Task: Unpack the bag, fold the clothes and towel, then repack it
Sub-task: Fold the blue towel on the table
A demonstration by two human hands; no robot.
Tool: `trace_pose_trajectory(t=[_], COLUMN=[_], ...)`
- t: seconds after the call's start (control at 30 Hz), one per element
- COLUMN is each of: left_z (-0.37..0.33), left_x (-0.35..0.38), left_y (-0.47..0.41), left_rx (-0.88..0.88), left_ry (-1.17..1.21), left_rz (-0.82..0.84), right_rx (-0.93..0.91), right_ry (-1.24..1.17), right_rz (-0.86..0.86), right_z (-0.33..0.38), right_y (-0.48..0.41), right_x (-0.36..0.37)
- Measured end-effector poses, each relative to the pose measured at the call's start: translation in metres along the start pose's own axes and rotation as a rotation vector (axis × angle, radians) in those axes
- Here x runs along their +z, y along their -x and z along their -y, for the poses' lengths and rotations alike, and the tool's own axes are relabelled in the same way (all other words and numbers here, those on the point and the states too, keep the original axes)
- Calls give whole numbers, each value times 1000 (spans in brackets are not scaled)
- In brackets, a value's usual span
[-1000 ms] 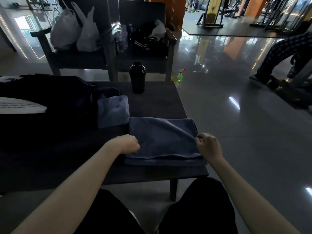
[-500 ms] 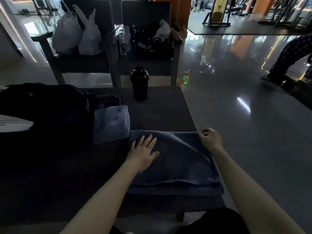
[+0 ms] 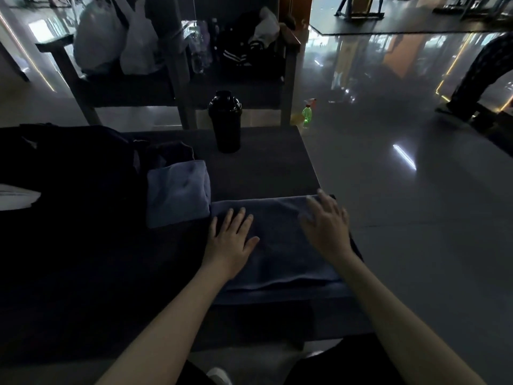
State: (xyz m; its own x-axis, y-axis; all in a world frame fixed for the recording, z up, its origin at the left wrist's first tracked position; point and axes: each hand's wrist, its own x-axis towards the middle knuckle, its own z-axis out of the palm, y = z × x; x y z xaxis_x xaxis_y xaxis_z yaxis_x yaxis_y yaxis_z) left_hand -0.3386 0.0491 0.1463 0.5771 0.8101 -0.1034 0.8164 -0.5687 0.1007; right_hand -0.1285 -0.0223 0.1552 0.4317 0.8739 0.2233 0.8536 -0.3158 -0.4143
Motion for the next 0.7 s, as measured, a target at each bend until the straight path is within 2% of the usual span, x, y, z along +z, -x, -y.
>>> trace_pose_trajectory(t=[0.07,0.13,0.33,0.47,0.7], left_z=[-2,0,-1,3,-1], left_x=[4,9,7,11,7], left_y=[15,28,52,74,84], left_rx=[-29,-36,-22,-21,-77], left_ry=[37,45,-85,3,23], left_rz=[2,30,-15,70,128], right_rx=[-27,-14,19,-9,144], right_ry=[145,212,226,238,199], right_rz=[219,315,279,323,362], right_z=[2,0,3,-1,-18], right_y=[27,40,66,103,137], right_x=[5,8,1,-8,-31])
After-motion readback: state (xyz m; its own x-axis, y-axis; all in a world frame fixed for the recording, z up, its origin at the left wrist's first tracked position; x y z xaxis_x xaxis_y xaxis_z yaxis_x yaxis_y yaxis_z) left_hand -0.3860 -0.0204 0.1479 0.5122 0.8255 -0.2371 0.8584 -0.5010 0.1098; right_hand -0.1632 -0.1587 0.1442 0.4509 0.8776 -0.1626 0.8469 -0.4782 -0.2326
